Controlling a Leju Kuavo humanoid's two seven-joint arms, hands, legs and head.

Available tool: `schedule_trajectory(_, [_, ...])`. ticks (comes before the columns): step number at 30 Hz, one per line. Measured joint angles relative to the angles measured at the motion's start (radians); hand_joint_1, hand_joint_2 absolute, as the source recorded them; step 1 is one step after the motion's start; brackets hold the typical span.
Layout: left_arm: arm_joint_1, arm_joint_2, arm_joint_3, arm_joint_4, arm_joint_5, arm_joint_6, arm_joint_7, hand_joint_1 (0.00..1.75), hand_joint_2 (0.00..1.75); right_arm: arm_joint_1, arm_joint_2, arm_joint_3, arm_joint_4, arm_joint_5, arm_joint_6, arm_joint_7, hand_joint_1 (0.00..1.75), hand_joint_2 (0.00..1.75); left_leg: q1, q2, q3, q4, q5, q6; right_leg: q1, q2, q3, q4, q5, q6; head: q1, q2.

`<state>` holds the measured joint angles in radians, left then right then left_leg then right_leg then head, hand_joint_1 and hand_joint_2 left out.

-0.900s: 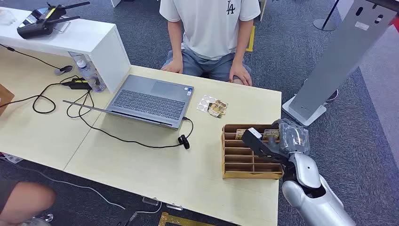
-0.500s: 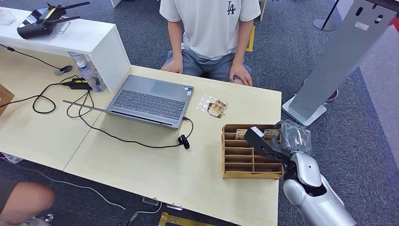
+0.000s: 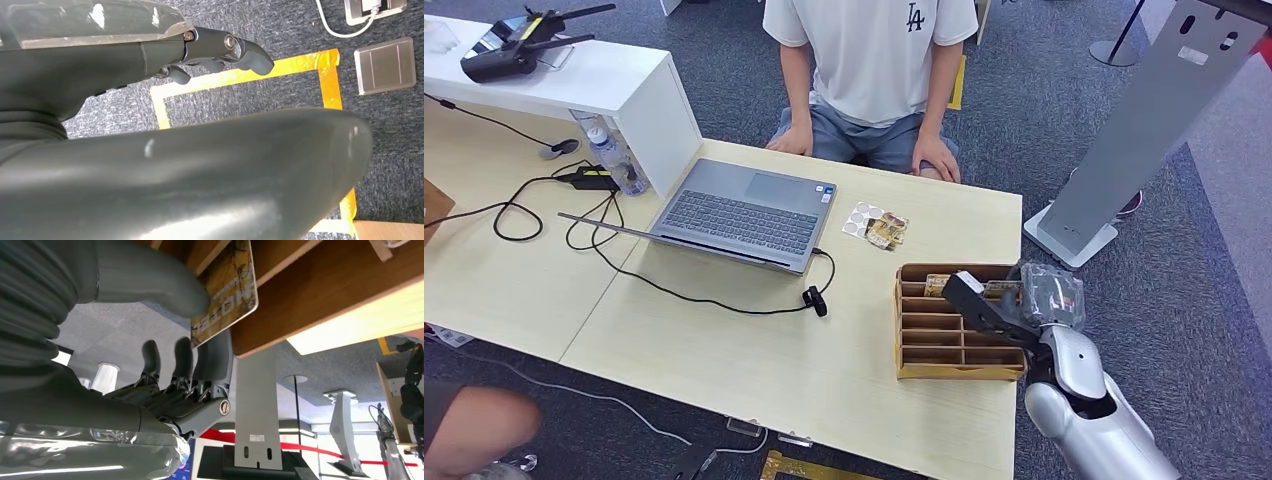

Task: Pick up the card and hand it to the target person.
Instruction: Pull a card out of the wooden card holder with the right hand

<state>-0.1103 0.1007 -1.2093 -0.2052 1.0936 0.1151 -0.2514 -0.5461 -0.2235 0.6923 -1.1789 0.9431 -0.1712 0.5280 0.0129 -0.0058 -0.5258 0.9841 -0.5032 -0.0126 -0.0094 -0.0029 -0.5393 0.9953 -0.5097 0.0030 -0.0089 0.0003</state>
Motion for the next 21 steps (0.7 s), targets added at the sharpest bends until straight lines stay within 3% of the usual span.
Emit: schedule_trajectory(21, [0.0, 0.0, -0.001, 0.0, -0.007, -0.013, -0.014, 0.0, 0.0, 0.001, 0.007, 0.0, 0.004, 0.014, 0.001, -0.028, 1.4, 1.75, 0.0, 0.0, 0.0, 0.0, 0.0, 0.0, 0.0, 0.0, 0.0, 0.0, 0.0, 0.0, 0.0, 0.0])
